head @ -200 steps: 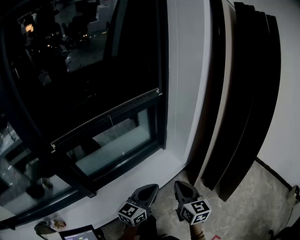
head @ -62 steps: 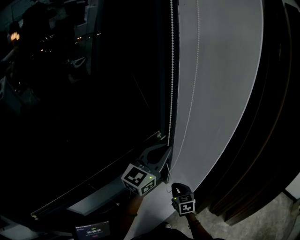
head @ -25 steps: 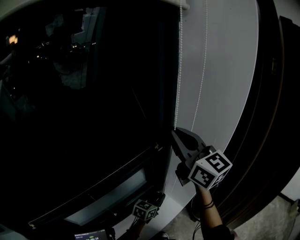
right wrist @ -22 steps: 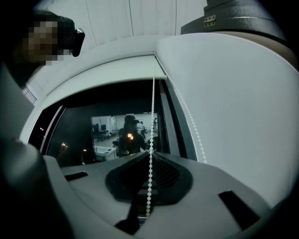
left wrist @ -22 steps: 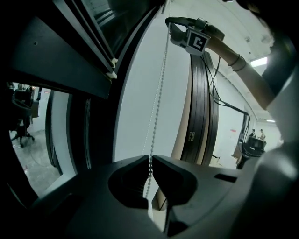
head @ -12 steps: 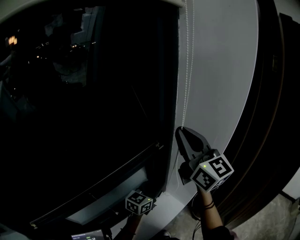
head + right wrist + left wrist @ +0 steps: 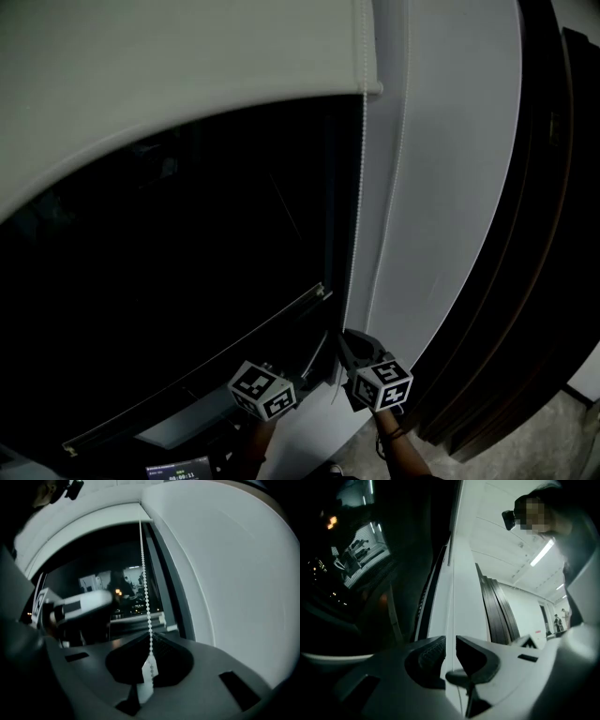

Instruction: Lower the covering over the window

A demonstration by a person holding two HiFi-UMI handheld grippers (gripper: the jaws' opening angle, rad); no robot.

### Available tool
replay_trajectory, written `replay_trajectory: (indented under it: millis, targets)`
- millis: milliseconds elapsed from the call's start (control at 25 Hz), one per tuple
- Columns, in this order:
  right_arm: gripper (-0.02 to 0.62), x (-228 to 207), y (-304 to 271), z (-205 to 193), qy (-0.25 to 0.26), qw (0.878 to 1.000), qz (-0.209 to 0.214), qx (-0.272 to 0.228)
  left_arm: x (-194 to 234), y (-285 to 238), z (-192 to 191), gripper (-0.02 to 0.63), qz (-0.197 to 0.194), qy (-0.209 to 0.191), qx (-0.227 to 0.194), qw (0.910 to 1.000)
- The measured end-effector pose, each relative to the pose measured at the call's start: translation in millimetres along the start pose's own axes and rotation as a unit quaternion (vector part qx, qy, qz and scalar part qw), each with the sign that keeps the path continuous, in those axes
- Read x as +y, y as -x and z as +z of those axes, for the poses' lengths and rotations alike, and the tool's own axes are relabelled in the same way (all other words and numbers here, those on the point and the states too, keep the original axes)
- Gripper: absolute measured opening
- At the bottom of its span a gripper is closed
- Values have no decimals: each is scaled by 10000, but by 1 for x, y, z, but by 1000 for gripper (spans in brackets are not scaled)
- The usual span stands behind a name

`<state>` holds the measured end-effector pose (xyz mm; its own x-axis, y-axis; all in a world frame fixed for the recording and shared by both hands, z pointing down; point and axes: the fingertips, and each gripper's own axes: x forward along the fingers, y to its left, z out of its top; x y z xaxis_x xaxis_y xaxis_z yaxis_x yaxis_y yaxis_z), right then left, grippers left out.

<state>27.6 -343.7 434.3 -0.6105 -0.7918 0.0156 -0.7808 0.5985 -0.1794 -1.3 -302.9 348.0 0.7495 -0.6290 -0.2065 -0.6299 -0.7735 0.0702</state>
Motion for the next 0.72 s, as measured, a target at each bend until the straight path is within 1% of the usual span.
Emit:
replay_trajectory:
  millis: [120,200,280,480,720]
  targets:
    - [21,-1,2,-55,-336,9988,-46,341,-7,-13,18,54,-205,-72,-194,9996]
    - [21,-1,3,-78,-354,9980,-98,524,-15,-23,28,77,-365,-250,-208,9988]
    - [21,1,2,-92,-356,9973,-99,639,-20,-32,37,83,-465,-438,-190,9978]
    - [21,11,3,-97,-411,9968,-34,691,-17,-50,51,81,-496,-727,-213,9959]
    - [21,16,5,-98,-456,9967,-14,670,-13,-57,59,81,-515,-719,-285,9957]
